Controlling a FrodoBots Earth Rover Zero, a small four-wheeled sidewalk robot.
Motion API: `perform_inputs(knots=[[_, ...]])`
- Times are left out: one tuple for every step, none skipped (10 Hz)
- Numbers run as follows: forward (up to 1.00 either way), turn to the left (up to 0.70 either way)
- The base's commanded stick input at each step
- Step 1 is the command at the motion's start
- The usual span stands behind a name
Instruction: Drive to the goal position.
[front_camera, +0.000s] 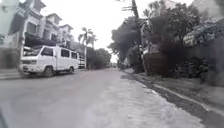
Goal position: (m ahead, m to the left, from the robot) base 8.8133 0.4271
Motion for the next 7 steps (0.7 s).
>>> perform_inputs(knots=[[0.50,0.00],[0.50,0.00],[0.50,0.00],[0.50,0.00],[0.50,0.00],[0.50,0.00],[0.50,0.00]])
